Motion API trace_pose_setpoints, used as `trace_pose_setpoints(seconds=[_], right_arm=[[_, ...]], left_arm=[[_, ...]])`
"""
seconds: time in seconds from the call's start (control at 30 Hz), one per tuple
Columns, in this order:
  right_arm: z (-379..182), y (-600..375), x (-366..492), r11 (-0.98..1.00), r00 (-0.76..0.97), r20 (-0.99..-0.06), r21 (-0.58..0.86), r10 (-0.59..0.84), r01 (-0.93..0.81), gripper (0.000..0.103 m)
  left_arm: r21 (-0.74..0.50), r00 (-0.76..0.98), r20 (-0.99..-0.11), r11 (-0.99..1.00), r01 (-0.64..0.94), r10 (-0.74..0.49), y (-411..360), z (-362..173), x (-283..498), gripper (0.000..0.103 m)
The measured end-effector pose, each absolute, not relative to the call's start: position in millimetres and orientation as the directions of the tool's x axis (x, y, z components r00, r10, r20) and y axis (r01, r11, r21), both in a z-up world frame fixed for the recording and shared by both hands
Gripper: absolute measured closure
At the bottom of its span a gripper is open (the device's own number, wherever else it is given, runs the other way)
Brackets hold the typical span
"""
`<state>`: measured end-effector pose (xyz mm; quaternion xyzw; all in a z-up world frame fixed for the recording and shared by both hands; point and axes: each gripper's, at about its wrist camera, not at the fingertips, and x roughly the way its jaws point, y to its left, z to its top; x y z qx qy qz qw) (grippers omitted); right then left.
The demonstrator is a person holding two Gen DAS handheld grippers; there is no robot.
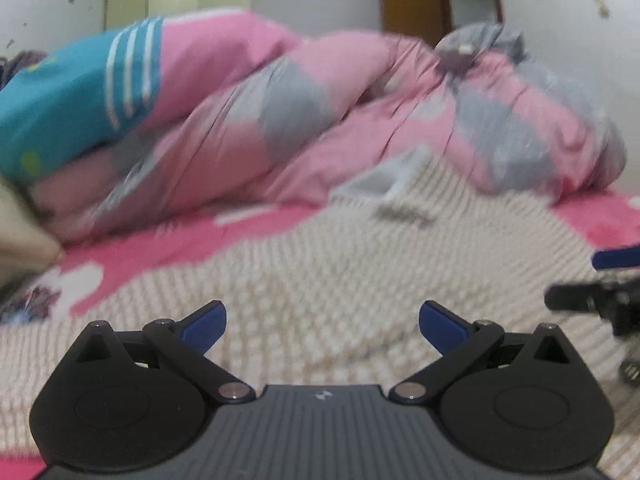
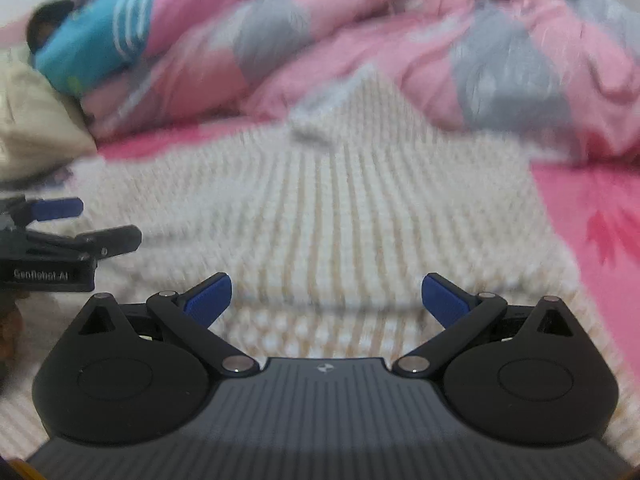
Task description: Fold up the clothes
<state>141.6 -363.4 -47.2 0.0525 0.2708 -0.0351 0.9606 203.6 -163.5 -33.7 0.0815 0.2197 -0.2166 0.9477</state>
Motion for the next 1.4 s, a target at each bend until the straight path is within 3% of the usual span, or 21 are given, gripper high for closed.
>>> trace_pose_setpoints(seconds=[0.2, 0.3, 0.37, 0.47, 0.63, 0.9, 0.97, 1.13, 1.3, 1.4], right_arm=[[-24, -388, 168, 0.978, 0.860, -0.475, 0.000, -0.185, 0.211, 0.002], [-62, -405, 188, 0.971, 0.788, -0.586, 0.011, -0.186, 0.237, 0.005], [-79, -410, 192, 0.972, 0.767, -0.618, 0.019, -0.173, 0.235, 0.004], [-54, -409, 195, 0.978, 0.774, -0.612, 0.010, -0.160, 0.210, 0.030], [-23, -425, 232, 0.976, 0.810, -0.568, 0.051, -0.146, 0.212, 0.030], [-68, -473, 282, 0.943, 0.720, -0.651, 0.020, -0.240, 0.331, 0.026], [-48, -474, 257, 0.943, 0.729, -0.642, 0.029, -0.236, 0.331, 0.034], [18, -477, 168, 0.943, 0.783, -0.582, 0.079, -0.220, 0.324, 0.034], [111, -470, 33, 0.941, 0.874, -0.432, 0.141, -0.222, 0.308, 0.031], [107, -447, 3, 0.955, 0.881, -0.438, 0.137, -0.179, 0.262, 0.024]], left_arm=[[-0.020, 0.770, -0.505, 0.897, 0.442, -0.391, -172, -41, 247, 0.000], [-0.057, 0.724, -0.588, 0.912, 0.406, -0.359, -168, -69, 265, 0.002], [-0.078, 0.734, -0.564, 0.909, 0.409, -0.378, -164, -61, 262, 0.002], [-0.117, 0.751, -0.528, 0.909, 0.400, -0.398, -156, -49, 260, 0.003], [-0.101, 0.749, -0.569, 0.933, 0.347, -0.340, -156, -60, 282, 0.002], [-0.053, 0.751, -0.585, 0.939, 0.340, -0.305, -160, -71, 285, 0.000], [-0.062, 0.748, -0.587, 0.938, 0.340, -0.310, -158, -70, 285, 0.000], [-0.097, 0.724, -0.600, 0.929, 0.357, -0.340, -151, -47, 272, 0.000], [-0.203, 0.692, -0.552, 0.881, 0.428, -0.464, -134, -5, 234, 0.000], [-0.224, 0.671, -0.545, 0.858, 0.461, -0.503, -130, 14, 205, 0.000]])
